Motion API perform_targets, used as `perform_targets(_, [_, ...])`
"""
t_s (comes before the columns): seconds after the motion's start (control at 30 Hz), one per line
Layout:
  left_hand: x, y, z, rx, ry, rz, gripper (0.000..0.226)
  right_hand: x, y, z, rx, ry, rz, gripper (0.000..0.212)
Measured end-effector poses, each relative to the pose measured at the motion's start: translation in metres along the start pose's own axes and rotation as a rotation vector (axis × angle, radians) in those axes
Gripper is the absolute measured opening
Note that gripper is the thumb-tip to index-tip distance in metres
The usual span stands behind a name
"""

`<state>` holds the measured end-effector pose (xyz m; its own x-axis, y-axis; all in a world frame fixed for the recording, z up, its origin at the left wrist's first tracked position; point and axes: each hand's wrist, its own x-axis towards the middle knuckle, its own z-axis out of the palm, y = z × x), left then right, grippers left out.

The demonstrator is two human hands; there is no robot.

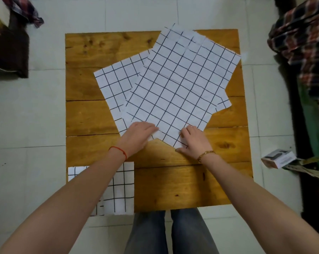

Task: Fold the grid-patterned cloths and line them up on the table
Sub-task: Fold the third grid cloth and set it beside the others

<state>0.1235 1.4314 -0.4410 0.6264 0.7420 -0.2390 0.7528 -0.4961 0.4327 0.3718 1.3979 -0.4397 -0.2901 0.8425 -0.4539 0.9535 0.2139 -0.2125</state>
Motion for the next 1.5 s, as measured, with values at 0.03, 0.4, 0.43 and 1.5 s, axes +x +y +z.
perform_targets(0.03, [0.002,-0.004,-0.004,0.026,0.040,-0.029,0.051,-0.002,0.002,0.002,-0.003,-0.013,0.015,0.063])
perform_targets(0.4, [0.006,-0.048,-0.020,0.246,-0.018,-0.234,0.051,-0.014,0.020,0.009,0.077,-0.051,0.083,0.033])
perform_targets(0.43, [0.006,-0.048,-0.020,0.259,-0.026,-0.230,0.046,-0.014,0.022,0.009,0.093,-0.036,0.079,0.026])
perform_targets(1.5, [-0.001,-0.010,-0.197,-0.271,0.341,-0.351,0.004,-0.034,0.041,-0.184,0.509,0.365,0.190,0.010])
